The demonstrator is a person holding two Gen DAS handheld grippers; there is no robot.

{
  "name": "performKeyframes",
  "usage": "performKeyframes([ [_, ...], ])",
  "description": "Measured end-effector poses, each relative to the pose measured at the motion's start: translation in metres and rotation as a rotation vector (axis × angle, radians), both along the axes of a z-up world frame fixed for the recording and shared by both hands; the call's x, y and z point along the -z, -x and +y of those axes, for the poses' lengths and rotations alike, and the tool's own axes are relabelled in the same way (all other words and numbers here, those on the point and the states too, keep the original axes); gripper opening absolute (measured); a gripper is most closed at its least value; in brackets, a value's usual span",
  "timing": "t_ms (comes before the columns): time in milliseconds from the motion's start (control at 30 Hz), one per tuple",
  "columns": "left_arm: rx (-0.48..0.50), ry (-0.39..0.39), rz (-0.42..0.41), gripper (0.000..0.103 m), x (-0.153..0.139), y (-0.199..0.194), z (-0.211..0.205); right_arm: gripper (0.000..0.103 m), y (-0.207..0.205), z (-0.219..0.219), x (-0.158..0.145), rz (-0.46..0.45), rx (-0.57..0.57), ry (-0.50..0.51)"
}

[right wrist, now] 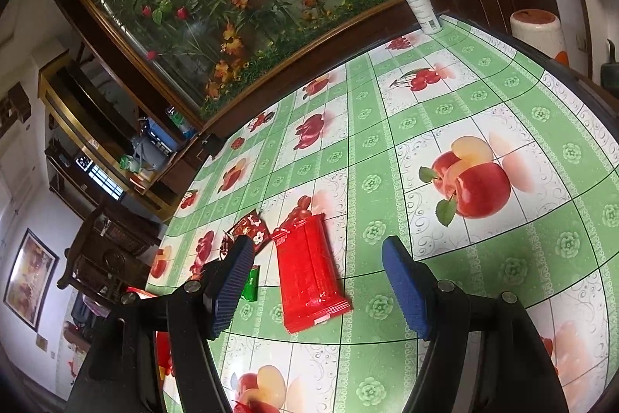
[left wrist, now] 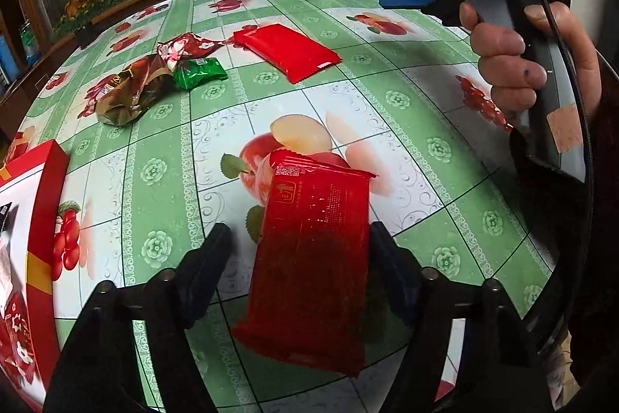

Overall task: Organize snacks
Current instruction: 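Grasp the long red packet with the left tool while the right grips another red packet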

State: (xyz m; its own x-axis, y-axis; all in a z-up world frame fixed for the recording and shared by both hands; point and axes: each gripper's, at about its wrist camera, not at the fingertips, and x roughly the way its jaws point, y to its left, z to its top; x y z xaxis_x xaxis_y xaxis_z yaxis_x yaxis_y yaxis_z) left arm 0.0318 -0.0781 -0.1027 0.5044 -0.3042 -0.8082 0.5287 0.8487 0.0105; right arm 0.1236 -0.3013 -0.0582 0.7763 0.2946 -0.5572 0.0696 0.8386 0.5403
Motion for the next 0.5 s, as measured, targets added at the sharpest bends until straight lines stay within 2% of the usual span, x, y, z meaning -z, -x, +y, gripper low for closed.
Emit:
performKeyframes([
  [67, -0.015, 0.009, -0.004, 0.047, -0.001, -0.004, 0.005, 0.072, -0.002, 0.003, 0.001, 0.007, -0.001, 0.012],
  [267, -0.121, 0.027, 0.022, 0.046, -0.002, -0.024, 0.031, 0.072, -0.019, 0.021, 0.009, 0.061, -0.042, 0.065],
  [500, -0.209, 0.113, 0.091, 0.045, -0.004, -0.046, 0.066, 0.072, -0.049, 0.051, 0.025, 0.149, -0.105, 0.11],
])
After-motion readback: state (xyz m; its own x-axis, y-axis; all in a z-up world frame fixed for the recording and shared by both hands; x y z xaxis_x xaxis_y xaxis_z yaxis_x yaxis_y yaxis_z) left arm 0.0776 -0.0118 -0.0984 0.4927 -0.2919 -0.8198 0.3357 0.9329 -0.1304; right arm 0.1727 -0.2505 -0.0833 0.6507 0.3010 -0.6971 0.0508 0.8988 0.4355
